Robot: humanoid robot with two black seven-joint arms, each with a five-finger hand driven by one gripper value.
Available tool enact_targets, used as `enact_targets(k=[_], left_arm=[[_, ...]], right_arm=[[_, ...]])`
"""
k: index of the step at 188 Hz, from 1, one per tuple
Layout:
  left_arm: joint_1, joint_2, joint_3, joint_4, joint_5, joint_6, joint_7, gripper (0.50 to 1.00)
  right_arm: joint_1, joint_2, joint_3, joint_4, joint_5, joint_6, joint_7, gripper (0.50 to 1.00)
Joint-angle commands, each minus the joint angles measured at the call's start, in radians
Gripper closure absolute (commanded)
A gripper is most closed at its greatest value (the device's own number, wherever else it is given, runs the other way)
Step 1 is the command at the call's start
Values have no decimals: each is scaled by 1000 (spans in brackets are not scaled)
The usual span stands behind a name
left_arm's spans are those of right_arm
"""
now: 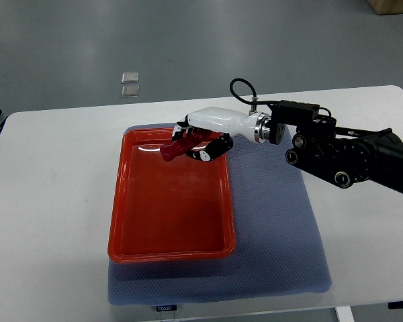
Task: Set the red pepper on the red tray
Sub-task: 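Lift the pepper with the right hand and carry it over the tray, then lower the pepper into the tray and open the right hand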
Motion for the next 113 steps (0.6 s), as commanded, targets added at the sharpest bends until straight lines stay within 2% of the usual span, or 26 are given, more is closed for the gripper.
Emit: enact_targets(k=[1, 52, 64, 77, 87, 113], left_arm=[[0, 0, 0, 0, 0, 0, 0, 500], [0, 0, 0, 0, 0, 0, 0, 500], [0, 0, 0, 0, 0, 0, 0, 500], [0, 0, 0, 0, 0, 0, 0, 500], [0, 0, 0, 0, 0, 0, 0, 500], [0, 0, 0, 0, 0, 0, 0, 500]], right_arm=[[-28, 35, -1, -9, -1, -3, -1, 920], [-82, 64, -7, -15, -1, -17, 6, 885], [-85, 65, -5, -15, -1, -22, 8, 828], [-91, 65, -5, -15, 0, -37, 8, 699], [-94, 65, -7, -15, 0, -37, 8, 644], [-94, 67, -5, -13, 11, -36, 8, 640]])
